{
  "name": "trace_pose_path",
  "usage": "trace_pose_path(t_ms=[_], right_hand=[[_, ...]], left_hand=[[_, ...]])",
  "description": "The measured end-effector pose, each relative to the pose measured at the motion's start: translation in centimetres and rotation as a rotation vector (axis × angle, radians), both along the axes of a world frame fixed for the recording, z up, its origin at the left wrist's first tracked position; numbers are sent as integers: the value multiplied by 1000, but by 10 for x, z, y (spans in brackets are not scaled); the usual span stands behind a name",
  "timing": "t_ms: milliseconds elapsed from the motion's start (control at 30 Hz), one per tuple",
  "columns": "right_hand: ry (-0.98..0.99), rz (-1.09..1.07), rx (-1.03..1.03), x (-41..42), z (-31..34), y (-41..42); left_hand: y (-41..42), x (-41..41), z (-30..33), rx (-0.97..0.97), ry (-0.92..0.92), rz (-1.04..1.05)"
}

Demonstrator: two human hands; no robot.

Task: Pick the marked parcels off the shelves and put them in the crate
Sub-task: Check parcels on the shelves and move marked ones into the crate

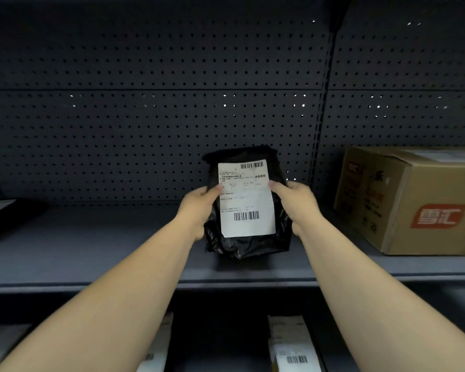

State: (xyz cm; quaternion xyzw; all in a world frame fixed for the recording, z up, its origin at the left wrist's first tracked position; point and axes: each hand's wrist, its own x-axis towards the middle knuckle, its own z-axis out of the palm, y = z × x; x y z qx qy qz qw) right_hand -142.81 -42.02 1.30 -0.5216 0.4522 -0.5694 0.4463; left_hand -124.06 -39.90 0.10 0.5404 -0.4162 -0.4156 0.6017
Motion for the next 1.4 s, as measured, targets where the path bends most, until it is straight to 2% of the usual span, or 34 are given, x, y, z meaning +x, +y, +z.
trace_pose_path(t_ms=[133,300,633,1167,1400], right_hand=[[-17,3,-85,10,1,27],[-59,3,-180,20,-5,61],[-145,-11,-261,33,-9,99],[-162,-17,-279,20,-6,95],[-135,-30,-172,10,2,67]], left_hand=[[28,11,2,-146,16,-15],[58,23,2,-272,-60,-34],[88,33,2,-416,-85,-54],[78,21,6,-413,-35,-62],[56,13,13,-363,-64,-75]])
